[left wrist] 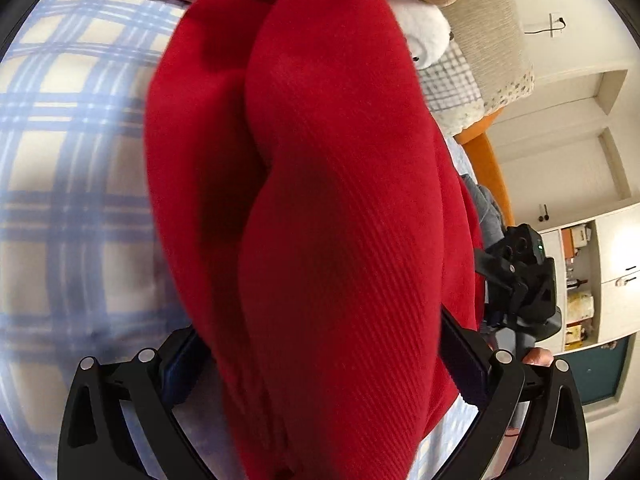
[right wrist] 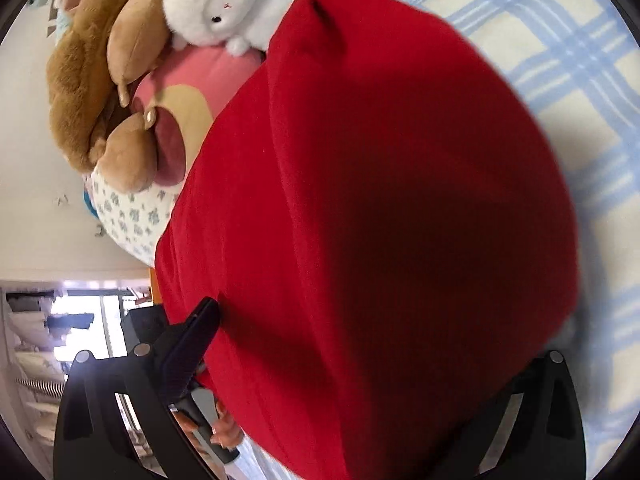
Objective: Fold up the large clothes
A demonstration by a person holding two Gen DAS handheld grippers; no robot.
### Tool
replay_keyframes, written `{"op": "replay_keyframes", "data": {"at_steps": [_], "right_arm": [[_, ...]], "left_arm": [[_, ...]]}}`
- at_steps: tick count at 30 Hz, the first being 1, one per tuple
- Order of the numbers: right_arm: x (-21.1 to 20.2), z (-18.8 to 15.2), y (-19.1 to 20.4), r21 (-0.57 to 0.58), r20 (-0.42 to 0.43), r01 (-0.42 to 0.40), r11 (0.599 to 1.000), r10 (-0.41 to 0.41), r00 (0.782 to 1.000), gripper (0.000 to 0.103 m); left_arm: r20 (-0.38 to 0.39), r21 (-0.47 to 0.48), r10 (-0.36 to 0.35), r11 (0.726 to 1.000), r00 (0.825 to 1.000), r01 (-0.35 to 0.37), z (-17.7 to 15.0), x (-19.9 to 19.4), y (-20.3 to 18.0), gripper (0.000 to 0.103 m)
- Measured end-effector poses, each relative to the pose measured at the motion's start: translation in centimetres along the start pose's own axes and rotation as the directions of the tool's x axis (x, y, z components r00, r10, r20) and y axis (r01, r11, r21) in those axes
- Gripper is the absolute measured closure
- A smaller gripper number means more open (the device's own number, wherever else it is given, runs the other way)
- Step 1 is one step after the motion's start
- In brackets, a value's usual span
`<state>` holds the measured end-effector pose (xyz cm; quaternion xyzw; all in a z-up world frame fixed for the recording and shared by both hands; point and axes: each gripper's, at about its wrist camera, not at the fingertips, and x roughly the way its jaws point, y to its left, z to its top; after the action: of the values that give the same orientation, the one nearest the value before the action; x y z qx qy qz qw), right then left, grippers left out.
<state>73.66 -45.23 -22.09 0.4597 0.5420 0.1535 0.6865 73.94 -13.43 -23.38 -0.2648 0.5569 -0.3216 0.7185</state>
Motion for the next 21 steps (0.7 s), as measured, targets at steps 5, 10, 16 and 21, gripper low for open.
{"op": "replay_keyframes", "data": {"at_steps": [5,10,16,21], "right_arm": [[1.9,-0.1,1.3,-0.051,0.021,0.026,0.998,-0.025,0.999,0.012],[1.9,-0.6,0.3,-0.008,0.028,-0.05,0.999,0.05,0.998,0.058],[0.7,-1.9,1.9,-0.05,0.072,-0.051,0.997,0.055,0.996,0.076],[-1.3,-4.0,4.9,-0.114,0.086,-0.058,0.992,0.068,0.994,0.077]], "left_arm": [[0.049,0.003,-0.011,1.0,0.999,0.011,-0.2,0.7,-0.1,0.006],[0.053,-0.033,0.027,0.999,0.998,-0.025,-0.9,0.8,-0.3,0.027],[0.118,0.057,0.155,0.985,0.981,-0.163,-2.8,-0.6,-4.0,0.048],[0.139,0.081,0.141,0.985,0.98,-0.154,-4.9,-3.2,-6.3,0.051]]}}
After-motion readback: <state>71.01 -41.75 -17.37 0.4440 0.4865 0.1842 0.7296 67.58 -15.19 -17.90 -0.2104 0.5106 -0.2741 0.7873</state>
